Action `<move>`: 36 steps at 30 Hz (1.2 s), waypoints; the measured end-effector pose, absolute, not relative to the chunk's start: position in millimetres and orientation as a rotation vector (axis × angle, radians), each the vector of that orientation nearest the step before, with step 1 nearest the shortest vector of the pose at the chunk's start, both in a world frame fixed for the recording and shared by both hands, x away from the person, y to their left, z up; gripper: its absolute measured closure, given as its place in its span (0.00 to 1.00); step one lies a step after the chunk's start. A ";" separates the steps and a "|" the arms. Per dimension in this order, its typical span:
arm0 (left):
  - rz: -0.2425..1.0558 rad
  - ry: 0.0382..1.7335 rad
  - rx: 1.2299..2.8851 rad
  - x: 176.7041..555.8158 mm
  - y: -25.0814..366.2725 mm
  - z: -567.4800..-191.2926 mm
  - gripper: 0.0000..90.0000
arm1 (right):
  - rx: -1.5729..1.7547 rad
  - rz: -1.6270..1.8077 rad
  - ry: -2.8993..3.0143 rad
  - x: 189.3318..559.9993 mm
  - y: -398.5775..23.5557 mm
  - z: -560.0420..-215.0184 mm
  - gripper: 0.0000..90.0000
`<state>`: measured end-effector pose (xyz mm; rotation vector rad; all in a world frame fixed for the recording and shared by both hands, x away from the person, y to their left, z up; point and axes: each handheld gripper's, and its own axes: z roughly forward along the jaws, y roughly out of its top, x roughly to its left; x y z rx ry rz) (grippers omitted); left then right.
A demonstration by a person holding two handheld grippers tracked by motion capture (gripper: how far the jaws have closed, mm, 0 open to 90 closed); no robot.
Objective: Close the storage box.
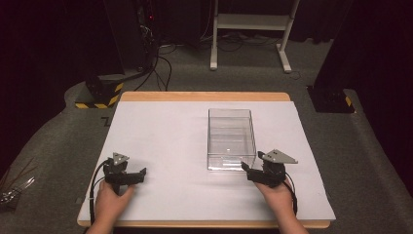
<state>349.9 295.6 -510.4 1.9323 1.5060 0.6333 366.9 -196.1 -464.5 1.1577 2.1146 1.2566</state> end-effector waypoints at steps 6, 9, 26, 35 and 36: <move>0.633 1.506 1.932 349.9 295.6 -510.5 0.02 | 1.168 1.251 2.109 371.0 -195.1 -464.3 0.25; 0.633 1.506 1.932 349.9 295.7 -510.4 0.01 | 1.174 1.255 2.102 373.0 -194.8 -464.8 0.25; 0.632 1.506 1.932 349.9 295.7 -510.4 0.01 | 1.200 1.241 2.056 386.1 -191.0 -465.9 0.24; 0.632 1.507 1.932 350.0 295.7 -510.4 0.01 | 1.210 1.247 2.045 389.8 -189.2 -467.1 0.23; 0.632 1.506 1.932 350.0 295.7 -510.4 0.01 | 1.209 1.246 2.044 389.7 -189.1 -467.0 0.23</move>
